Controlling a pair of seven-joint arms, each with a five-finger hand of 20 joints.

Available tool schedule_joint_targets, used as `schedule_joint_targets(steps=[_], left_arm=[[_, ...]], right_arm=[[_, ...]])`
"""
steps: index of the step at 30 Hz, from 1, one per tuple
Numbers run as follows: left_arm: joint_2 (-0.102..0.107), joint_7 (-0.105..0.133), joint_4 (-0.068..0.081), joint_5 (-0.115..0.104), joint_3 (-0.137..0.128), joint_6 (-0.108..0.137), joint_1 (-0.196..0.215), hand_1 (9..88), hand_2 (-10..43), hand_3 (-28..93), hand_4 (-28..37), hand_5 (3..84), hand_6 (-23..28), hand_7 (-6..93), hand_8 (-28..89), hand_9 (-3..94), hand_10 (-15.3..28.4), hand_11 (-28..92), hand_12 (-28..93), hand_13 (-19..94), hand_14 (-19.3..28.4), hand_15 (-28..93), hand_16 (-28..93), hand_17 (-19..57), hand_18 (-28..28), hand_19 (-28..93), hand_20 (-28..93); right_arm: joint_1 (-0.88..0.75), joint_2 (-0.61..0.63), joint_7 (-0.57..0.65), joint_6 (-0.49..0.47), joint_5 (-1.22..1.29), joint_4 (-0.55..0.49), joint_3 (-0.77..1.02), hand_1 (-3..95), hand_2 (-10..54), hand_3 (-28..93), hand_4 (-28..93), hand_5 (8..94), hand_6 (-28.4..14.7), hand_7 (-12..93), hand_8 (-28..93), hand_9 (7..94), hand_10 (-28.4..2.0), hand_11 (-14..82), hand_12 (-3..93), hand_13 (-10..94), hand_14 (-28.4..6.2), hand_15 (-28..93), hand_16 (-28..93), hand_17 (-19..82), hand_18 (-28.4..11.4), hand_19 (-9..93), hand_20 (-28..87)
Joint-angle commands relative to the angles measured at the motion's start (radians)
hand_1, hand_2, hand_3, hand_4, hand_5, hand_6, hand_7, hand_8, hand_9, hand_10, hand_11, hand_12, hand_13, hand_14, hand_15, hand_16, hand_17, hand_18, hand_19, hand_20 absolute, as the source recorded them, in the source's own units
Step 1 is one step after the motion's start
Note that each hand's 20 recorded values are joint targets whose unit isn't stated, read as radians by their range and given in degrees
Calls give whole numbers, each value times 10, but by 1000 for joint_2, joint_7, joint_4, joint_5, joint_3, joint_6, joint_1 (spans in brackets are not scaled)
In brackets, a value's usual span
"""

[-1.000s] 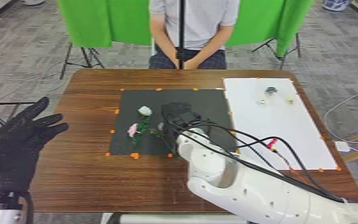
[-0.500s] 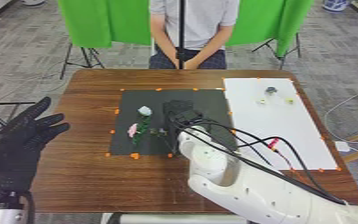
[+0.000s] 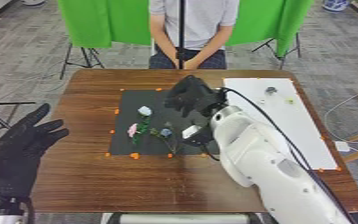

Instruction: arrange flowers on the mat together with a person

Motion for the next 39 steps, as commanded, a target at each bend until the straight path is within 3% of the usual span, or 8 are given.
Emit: schedule_joint_targets(steps=[1,4,10,13,23,26,33,39], left_arm=[[-6,4,10,-5,5,10,31,188,49,772,-283,340,63,161,-109,365,199,264,112,266,281,547,-99,-78,251,518,147],[-10,1,10,-2,-4,-2,45,182,48,773,-283,338,61,160,-110,361,198,260,110,262,280,545,-99,-84,251,508,141],[-47,-66,17,38,-15,-85,33,160,47,766,-283,325,51,148,-110,346,191,245,108,246,273,526,-101,-96,250,481,123],[-53,-79,18,41,-6,-94,21,156,47,762,-283,321,47,142,-108,339,188,233,107,242,271,516,-98,-99,249,471,116],[-55,-81,13,54,8,-86,9,155,46,763,-283,319,48,142,-104,341,192,235,116,244,273,513,-87,-100,250,475,113],[-62,-103,8,61,-3,-109,9,156,46,764,-283,320,49,142,-104,343,193,239,117,244,273,516,-87,-99,250,478,113],[-66,-116,1,70,0,-106,3,158,47,763,-283,319,50,142,-104,343,194,239,115,244,273,518,-87,-99,250,482,112],[-64,-108,-1,65,0,-98,12,161,48,762,-283,319,51,143,-103,344,194,241,115,245,274,519,-88,-99,250,484,110]], right_arm=[[-289,-29,-40,-8,399,-68,353,345,-51,698,-235,587,-33,132,-107,651,-174,233,157,604,-152,579,114,213,-248,797,-77],[-361,-52,-85,-35,560,-64,457,323,-36,701,-238,554,-36,129,-109,606,-179,219,151,556,-171,571,97,176,-253,746,-36],[-485,-41,-288,87,749,-55,529,304,-12,725,-246,514,-35,131,-108,541,-184,194,148,486,-182,549,86,125,-246,668,20],[-515,-44,-321,91,782,-63,554,293,-6,728,-247,510,-31,133,-109,533,-182,188,148,473,-180,539,84,117,-244,650,31],[-554,-53,-388,107,854,-68,594,281,2,750,-247,503,-28,137,-112,525,-182,181,152,463,-179,526,94,104,-244,607,81],[-554,-48,-396,120,863,-70,594,281,3,754,-249,501,-27,139,-112,524,-181,183,153,461,-178,526,96,102,-246,603,88],[-575,-47,-402,122,806,-77,590,279,4,760,-252,502,-23,143,-115,523,-180,185,152,460,-178,526,97,101,-246,593,102],[-580,-46,-405,128,813,-76,589,277,8,765,-251,504,-23,144,-116,526,-181,188,153,460,-177,527,97,101,-246,590,109]])
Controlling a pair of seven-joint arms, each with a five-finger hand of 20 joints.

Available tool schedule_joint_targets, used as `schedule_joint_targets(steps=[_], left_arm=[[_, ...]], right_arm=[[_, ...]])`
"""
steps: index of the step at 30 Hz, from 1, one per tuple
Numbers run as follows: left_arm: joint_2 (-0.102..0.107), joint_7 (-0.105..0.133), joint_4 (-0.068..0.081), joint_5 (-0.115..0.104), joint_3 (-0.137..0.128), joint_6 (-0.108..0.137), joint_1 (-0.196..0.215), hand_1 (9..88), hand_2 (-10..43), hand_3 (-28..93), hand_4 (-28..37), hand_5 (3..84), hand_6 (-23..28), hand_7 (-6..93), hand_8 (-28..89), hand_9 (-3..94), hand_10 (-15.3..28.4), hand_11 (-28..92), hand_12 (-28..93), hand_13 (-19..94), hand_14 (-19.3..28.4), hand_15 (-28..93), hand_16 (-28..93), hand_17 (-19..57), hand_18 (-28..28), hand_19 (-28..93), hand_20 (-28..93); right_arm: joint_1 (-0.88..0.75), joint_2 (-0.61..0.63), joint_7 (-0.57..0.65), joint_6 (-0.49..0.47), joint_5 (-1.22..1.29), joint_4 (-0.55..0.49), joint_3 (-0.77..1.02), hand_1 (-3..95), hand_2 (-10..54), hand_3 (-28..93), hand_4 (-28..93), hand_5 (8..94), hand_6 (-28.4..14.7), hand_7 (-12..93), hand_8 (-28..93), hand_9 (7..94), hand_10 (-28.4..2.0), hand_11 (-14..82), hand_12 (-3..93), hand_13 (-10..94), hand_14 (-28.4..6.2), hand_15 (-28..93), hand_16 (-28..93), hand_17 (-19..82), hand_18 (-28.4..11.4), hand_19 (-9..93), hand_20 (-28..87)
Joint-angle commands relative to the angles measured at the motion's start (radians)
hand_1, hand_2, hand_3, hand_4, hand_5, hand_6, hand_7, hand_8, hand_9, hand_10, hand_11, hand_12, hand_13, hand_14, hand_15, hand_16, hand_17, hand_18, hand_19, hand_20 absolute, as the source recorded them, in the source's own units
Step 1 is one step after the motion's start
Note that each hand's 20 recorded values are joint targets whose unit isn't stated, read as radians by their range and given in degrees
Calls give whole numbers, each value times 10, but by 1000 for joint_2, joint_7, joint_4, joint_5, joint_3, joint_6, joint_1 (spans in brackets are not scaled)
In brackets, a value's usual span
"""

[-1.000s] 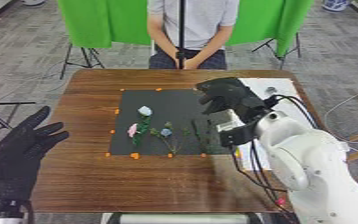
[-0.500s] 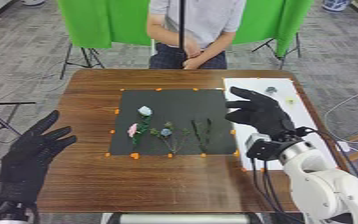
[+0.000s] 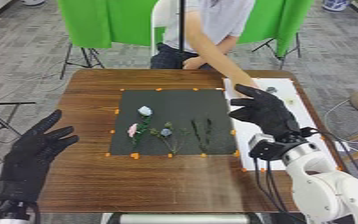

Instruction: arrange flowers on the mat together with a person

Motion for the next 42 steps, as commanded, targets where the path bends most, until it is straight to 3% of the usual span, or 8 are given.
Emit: schedule_joint_targets(steps=[1,8,10,32,38,39,42], left_arm=[[-9,-11,-5,2,-1,-4,11,162,48,762,-283,320,50,144,-104,344,194,241,115,245,274,519,-88,-99,250,484,110],[3,0,-7,-4,8,15,11,168,49,762,-283,321,53,149,-106,346,195,244,115,246,275,523,-89,-99,250,487,109],[-5,-5,-7,0,7,9,7,168,49,764,-283,321,54,151,-106,347,196,245,115,247,275,523,-89,-99,249,488,109],[9,9,-6,-11,18,29,12,172,50,766,-283,322,55,151,-108,348,196,249,113,247,276,528,-93,-99,249,493,108],[15,8,-4,-10,20,29,4,174,50,766,-283,322,55,151,-107,348,196,250,114,248,277,529,-93,-98,249,494,107],[18,17,-7,-12,21,37,11,174,50,766,-283,322,55,151,-108,348,197,249,113,248,276,528,-94,-98,249,494,107],[18,5,-7,-9,18,30,6,175,51,765,-283,322,55,151,-107,348,196,249,113,248,277,529,-94,-98,249,495,107]], right_arm=[[-30,-1,-14,20,13,-12,3,277,10,765,-252,504,-23,144,-116,526,-181,189,153,460,-177,527,97,102,-246,589,110],[-29,-2,-12,23,-8,-12,2,275,13,768,-251,505,-23,145,-116,528,-180,192,152,462,-177,530,97,102,-245,587,116],[-26,-1,-15,22,-5,-9,-1,275,14,768,-251,505,-23,145,-116,530,-180,192,152,462,-178,532,98,103,-245,586,117],[-19,2,0,21,-44,-4,18,274,17,770,-251,507,-23,147,-118,534,-179,193,151,464,-176,531,97,104,-246,586,125],[5,60,29,81,-132,0,41,277,14,771,-250,506,-23,145,-117,534,-180,193,151,470,-177,535,97,116,-248,601,131],[18,75,35,88,-152,7,44,277,13,772,-249,506,-23,145,-117,534,-180,193,151,472,-177,537,98,118,-249,605,132],[52,126,81,108,-230,24,63,284,10,771,-248,507,-25,142,-115,549,-183,217,158,499,-175,588,107,144,-251,654,147]])
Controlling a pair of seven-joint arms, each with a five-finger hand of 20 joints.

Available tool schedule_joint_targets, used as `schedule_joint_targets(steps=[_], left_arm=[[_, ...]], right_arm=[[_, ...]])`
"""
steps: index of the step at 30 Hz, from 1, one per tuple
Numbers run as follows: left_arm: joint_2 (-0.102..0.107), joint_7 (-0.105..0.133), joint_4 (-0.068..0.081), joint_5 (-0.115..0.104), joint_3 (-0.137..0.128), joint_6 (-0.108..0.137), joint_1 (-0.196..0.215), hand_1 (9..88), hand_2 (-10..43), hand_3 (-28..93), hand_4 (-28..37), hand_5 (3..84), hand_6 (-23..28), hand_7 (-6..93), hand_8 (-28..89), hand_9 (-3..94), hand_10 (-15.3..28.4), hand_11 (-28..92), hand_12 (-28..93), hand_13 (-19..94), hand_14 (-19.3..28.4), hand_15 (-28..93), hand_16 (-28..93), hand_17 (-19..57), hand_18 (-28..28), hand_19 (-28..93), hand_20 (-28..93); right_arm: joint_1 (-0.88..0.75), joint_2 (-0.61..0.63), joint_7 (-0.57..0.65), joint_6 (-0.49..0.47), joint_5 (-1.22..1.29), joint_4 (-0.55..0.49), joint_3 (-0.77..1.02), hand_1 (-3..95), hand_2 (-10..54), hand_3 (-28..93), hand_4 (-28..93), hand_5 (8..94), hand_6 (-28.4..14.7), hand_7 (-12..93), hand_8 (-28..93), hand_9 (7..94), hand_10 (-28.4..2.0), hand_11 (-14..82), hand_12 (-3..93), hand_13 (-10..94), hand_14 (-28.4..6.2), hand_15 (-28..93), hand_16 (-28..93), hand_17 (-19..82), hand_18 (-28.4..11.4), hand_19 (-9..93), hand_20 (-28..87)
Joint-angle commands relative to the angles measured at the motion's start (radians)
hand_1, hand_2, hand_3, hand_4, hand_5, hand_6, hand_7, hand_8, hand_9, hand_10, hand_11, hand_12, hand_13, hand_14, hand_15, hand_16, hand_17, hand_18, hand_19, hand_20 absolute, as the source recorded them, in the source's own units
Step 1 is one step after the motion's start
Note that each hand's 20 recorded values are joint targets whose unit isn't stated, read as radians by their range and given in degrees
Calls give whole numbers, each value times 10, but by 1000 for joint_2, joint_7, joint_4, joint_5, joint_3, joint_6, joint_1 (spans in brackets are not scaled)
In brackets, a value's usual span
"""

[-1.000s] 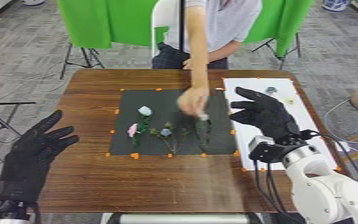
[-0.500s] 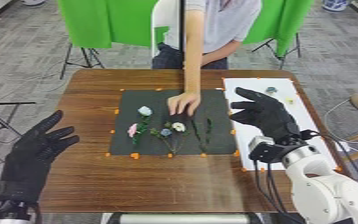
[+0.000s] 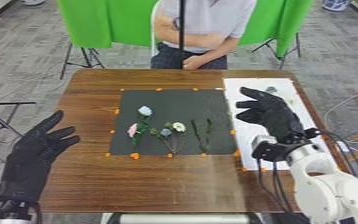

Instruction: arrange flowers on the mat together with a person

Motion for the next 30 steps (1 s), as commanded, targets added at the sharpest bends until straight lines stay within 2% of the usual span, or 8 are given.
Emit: schedule_joint_targets(steps=[1,5,6,14,19,22,25,30], left_arm=[[7,0,-1,-4,3,12,7,175,51,765,-283,322,55,151,-107,348,196,249,113,248,277,529,-94,-98,249,495,107],[11,1,-3,-4,6,18,4,176,50,767,-283,322,55,150,-107,348,198,248,113,247,276,528,-94,-98,250,495,106],[10,-1,-3,-3,6,17,4,177,51,766,-283,322,55,150,-107,348,197,248,113,247,276,529,-94,-98,250,495,106],[14,-7,-3,-3,8,17,0,178,51,765,-283,322,55,152,-108,348,198,250,113,247,278,530,-94,-98,251,497,104],[19,-13,2,-2,19,11,-20,178,50,768,-283,321,55,152,-108,348,197,251,113,247,277,530,-94,-98,253,498,102],[26,-2,3,-6,27,19,-20,178,50,767,-283,321,55,152,-108,348,199,251,113,248,277,530,-94,-98,253,498,101],[19,-10,4,1,24,10,-29,179,50,768,-283,321,56,153,-108,348,198,252,113,248,277,530,-95,-98,253,498,100],[20,2,1,-8,26,24,-21,180,50,768,-283,321,56,152,-108,348,198,252,113,249,277,531,-95,-98,254,500,100]], right_arm=[[81,131,76,86,-163,38,40,285,9,770,-248,507,-26,140,-114,549,-183,220,159,503,-174,595,106,151,-251,663,149],[163,216,171,155,-318,93,5,292,4,768,-246,511,-27,141,-113,545,-185,217,156,513,-172,609,102,176,-246,688,147],[245,262,232,218,-369,125,-79,295,3,766,-246,511,-28,141,-113,543,-185,217,156,514,-171,610,101,179,-244,692,145],[443,376,433,225,-721,310,-267,304,-4,762,-244,508,-26,143,-113,517,-183,202,151,515,-170,616,91,191,-243,713,117],[585,407,505,157,-868,442,-413,311,-14,762,-243,493,-22,143,-115,489,-183,181,148,517,-167,618,87,194,-245,722,104],[682,424,524,69,-1010,543,-520,315,-21,762,-244,483,-20,140,-115,475,-183,168,147,516,-164,617,86,195,-245,725,96],[730,423,533,0,-1007,592,-553,319,-31,766,-245,463,-15,135,-113,450,-180,144,145,505,-158,607,81,191,-238,725,85],[798,408,546,-94,-1023,681,-609,325,-49,771,-249,439,-5,136,-113,428,-180,117,145,495,-154,593,78,187,-237,724,77]])
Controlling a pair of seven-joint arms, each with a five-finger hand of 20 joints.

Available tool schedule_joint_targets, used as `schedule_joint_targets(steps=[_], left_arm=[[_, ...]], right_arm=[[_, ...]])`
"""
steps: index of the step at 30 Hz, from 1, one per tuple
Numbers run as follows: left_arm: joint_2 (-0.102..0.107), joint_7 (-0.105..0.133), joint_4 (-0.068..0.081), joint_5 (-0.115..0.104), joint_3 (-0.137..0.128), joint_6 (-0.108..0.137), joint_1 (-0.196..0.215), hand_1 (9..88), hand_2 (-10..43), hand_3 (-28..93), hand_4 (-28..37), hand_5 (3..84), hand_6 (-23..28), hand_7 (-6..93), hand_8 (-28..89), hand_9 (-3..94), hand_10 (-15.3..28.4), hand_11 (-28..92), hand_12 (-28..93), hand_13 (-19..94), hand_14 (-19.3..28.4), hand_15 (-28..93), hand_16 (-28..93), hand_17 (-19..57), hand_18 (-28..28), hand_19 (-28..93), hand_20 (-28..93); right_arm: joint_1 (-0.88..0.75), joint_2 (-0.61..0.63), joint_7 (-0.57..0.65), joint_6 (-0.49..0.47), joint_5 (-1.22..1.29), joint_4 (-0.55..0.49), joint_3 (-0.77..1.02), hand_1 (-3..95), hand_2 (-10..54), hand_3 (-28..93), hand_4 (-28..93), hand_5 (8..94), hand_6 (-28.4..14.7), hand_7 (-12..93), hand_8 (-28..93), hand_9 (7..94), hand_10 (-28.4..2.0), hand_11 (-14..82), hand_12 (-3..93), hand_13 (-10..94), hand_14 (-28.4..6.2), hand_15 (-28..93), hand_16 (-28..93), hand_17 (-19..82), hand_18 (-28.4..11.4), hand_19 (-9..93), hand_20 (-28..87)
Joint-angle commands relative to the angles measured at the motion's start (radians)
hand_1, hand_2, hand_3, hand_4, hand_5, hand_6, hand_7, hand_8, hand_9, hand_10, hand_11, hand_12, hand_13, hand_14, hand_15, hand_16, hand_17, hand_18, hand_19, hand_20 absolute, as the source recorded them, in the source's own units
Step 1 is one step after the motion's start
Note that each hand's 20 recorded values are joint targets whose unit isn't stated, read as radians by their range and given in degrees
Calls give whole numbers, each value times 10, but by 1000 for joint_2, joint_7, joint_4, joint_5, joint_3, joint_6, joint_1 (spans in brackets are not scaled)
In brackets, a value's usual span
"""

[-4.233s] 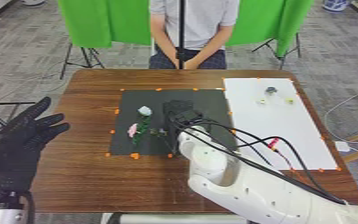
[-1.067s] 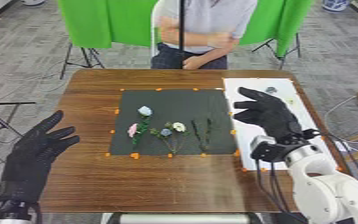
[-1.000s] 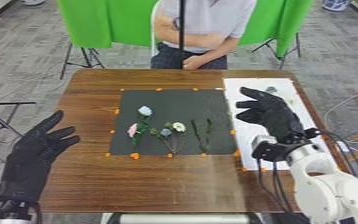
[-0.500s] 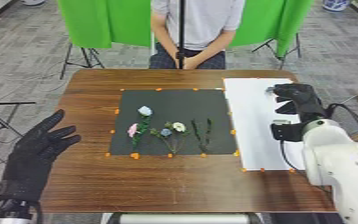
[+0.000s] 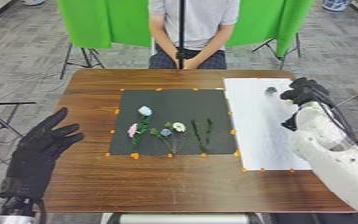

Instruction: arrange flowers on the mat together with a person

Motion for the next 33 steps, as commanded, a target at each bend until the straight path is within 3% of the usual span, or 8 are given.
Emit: schedule_joint_targets(steps=[1,11,20,21,23,26,29,33], left_arm=[[1,9,1,-9,6,19,8,180,49,769,-283,322,56,152,-108,348,198,252,113,249,277,531,-95,-98,254,500,100],[16,29,7,-24,20,30,0,183,49,770,-283,324,57,156,-110,351,199,255,112,251,278,536,-97,-97,254,501,99],[34,48,14,-37,38,39,-13,184,50,770,-283,324,58,157,-110,351,200,257,111,251,278,536,-98,-97,254,502,98],[33,39,16,-36,36,32,-19,185,50,770,-283,324,58,157,-110,351,200,257,111,251,278,536,-98,-97,253,502,98],[32,43,18,-34,45,31,-20,185,50,770,-283,324,58,157,-110,351,200,257,111,251,278,536,-98,-97,253,503,97],[32,56,15,-37,44,42,-13,185,49,770,-283,324,58,156,-110,351,199,257,111,251,278,536,-97,-97,253,503,97],[33,54,16,-37,44,39,-13,185,49,770,-283,324,58,156,-110,351,199,257,111,251,278,536,-98,-97,253,503,97],[33,60,16,-43,52,46,-12,185,49,770,-283,324,57,158,-110,352,200,258,111,252,278,538,-98,-97,253,503,97]], right_arm=[[119,-11,15,-119,9,103,-32,324,-51,773,-250,438,-4,135,-113,426,-180,114,146,494,-154,592,78,187,-236,724,76],[135,-53,-49,-232,-21,175,-50,354,-62,778,-263,437,18,143,-120,431,-168,109,149,495,-150,589,77,180,-208,726,66],[169,-92,-58,-279,-38,230,-84,364,-65,780,-276,436,25,146,-125,438,-161,108,148,503,-141,578,78,179,-206,724,64],[167,-92,-54,-276,-34,236,-84,367,-65,776,-277,438,26,146,-125,442,-158,108,147,506,-140,576,78,179,-206,724,64],[175,-90,-50,-253,-47,251,-99,375,-66,773,-280,455,32,150,-128,459,-147,112,146,520,-135,570,78,182,-207,723,64],[174,-88,-69,-207,-98,265,-122,453,-76,724,-280,595,53,174,-110,628,-106,158,142,621,-99,525,107,219,-191,728,57],[167,-78,-82,-119,-129,272,-148,565,-93,636,-282,777,57,171,-24,849,-62,83,286,740,-38,448,248,279,-160,754,39],[149,-71,-84,-47,-149,260,-150,613,-95,592,-283,835,61,172,-4,931,-42,104,344,804,-16,469,273,321,-145,793,38]])
